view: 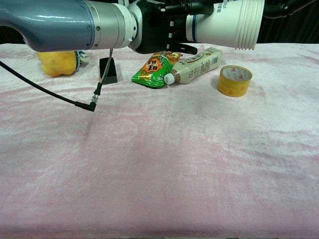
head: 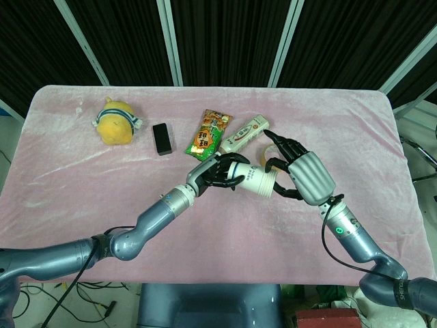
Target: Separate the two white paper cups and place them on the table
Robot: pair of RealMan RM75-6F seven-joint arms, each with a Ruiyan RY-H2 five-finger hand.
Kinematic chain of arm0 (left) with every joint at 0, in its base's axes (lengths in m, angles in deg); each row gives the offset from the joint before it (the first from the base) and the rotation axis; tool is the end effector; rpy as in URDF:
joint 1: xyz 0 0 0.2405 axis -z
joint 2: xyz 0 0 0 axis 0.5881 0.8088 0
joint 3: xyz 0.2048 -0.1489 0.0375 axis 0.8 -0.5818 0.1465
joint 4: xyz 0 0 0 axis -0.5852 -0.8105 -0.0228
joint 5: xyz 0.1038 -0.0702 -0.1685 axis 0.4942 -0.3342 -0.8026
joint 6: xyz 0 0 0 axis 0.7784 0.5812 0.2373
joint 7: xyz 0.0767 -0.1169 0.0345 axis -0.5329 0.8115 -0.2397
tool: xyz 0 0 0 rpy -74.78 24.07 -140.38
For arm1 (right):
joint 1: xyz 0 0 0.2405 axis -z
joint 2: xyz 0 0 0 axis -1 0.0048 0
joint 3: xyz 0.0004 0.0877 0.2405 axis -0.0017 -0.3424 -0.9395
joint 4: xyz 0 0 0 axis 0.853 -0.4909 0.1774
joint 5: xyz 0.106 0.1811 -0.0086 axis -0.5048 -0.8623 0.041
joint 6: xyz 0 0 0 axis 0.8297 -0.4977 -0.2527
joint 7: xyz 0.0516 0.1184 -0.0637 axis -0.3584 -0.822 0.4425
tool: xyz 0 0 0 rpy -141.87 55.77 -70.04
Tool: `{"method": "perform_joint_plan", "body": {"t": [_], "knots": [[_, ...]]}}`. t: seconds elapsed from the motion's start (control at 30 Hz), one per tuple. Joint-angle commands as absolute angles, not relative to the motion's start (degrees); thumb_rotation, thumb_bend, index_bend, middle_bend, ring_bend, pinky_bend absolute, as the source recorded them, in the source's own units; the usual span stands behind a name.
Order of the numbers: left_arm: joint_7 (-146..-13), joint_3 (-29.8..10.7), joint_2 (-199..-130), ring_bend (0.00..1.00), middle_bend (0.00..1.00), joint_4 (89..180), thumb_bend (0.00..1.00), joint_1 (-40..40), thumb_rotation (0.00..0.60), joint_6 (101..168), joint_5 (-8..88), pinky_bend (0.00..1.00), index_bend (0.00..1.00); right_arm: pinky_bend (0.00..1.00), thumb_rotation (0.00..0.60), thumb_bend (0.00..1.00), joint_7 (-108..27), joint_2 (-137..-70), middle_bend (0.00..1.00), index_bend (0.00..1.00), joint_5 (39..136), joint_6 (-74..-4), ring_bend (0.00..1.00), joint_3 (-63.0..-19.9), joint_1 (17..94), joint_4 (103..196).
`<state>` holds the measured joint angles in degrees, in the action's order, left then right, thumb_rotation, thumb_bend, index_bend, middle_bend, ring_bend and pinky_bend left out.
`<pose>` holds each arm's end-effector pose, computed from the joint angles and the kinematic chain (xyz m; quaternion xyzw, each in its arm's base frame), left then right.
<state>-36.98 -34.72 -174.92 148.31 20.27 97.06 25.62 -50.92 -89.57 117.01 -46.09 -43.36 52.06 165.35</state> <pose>0.0167 0.3791 -0.0310 0.3927 0.7922 0.4644 0.0501 -0.1325 -0.3386 0.1191 0.6964 -0.2797 0.5670 0.3395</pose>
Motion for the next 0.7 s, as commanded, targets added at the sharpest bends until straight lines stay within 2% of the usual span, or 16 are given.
{"method": "perform_joint_plan", "body": {"t": [0.03, 0.7], "knots": [[-37.1, -34.7, -174.8, 0.35, 0.48, 148.4, 0.42, 20.2, 0.600, 97.2, 25.5, 0.56, 0.49, 0.20, 0.600, 0.28, -50.9, -89.7, 0.01, 0.53, 117.0, -46.1, 0.13, -43.3, 52.0, 165.3], [-37.3, -34.7, -175.2, 0.35, 0.48, 147.7, 0.42, 20.0, 0.600, 96.7, 25.5, 0.56, 0.49, 0.20, 0.600, 0.31, -51.1, -90.1, 0.01, 0.56, 116.3, -46.2, 0.13, -43.2, 51.6, 164.8]]}}
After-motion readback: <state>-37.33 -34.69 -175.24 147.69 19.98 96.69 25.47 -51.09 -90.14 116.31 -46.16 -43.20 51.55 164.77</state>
